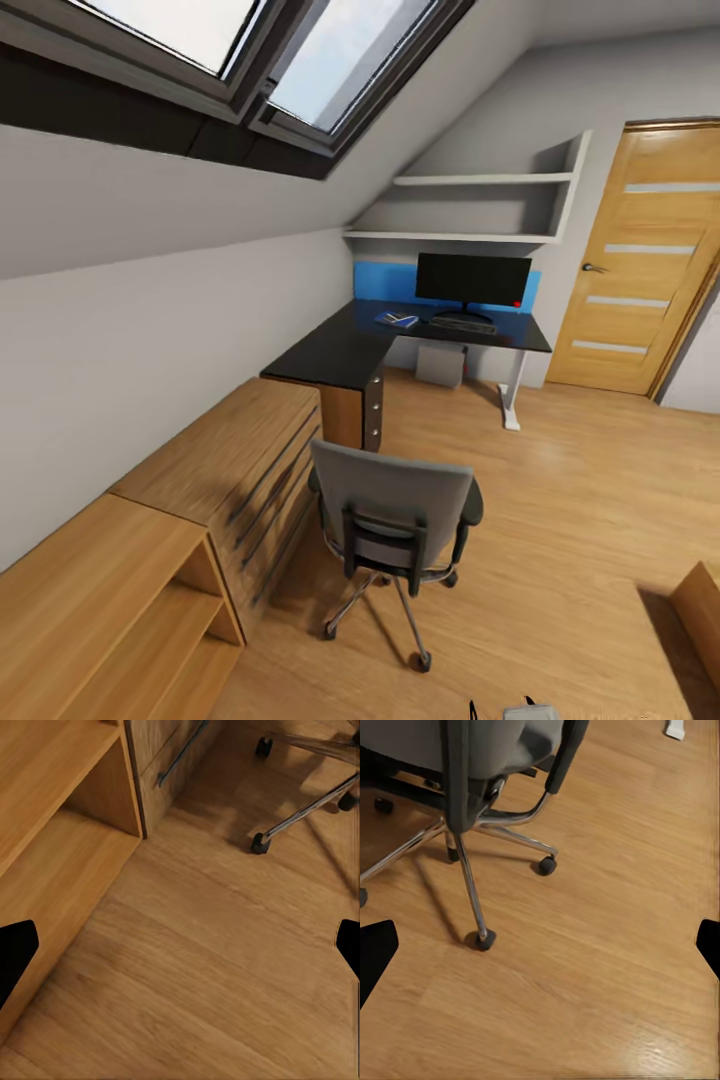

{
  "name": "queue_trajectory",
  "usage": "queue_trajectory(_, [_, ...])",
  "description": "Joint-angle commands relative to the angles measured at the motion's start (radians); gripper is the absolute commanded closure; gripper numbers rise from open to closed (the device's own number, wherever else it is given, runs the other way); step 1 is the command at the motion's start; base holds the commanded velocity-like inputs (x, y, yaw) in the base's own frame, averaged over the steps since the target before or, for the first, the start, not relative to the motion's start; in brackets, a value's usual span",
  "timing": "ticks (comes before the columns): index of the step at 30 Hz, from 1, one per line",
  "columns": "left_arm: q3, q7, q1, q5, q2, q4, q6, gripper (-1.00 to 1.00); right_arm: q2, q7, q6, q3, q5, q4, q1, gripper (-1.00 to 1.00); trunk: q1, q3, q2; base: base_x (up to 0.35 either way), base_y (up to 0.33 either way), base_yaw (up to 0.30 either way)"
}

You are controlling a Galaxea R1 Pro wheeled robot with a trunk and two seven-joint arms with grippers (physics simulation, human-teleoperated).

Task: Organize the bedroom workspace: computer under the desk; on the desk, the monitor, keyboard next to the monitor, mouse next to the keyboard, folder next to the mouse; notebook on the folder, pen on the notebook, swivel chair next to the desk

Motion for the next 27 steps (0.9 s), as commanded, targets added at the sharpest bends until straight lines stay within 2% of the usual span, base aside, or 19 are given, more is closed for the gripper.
queue_trajectory(1, [-0.009,0.005,0.0,0.004,0.0,0.0,-0.003,-1.0,0.0,-0.006,-0.002,0.008,-0.003,0.001,-0.001,-1.0,0.0,-0.001,-0.001,0.0,0.004,-0.267])
queue_trajectory(7, [-0.009,0.004,0.0,0.004,-0.001,0.0,-0.003,-1.0,0.001,-0.006,-0.002,0.008,-0.003,0.001,-0.001,-1.0,0.0,0.001,-0.001,0.0,0.076,-0.267])
queue_trajectory(21, [-0.009,0.003,0.0,0.004,-0.005,0.0,-0.003,-1.0,0.001,-0.006,-0.002,0.009,-0.003,0.001,-0.001,-1.0,0.0,0.006,-0.001,0.0,0.291,-0.267])
queue_trajectory(27, [-0.009,0.003,0.0,0.004,-0.006,0.0,-0.003,-1.0,0.001,-0.006,-0.002,0.009,-0.003,0.001,-0.001,-1.0,0.0,0.009,-0.001,0.0,0.18,-0.267])
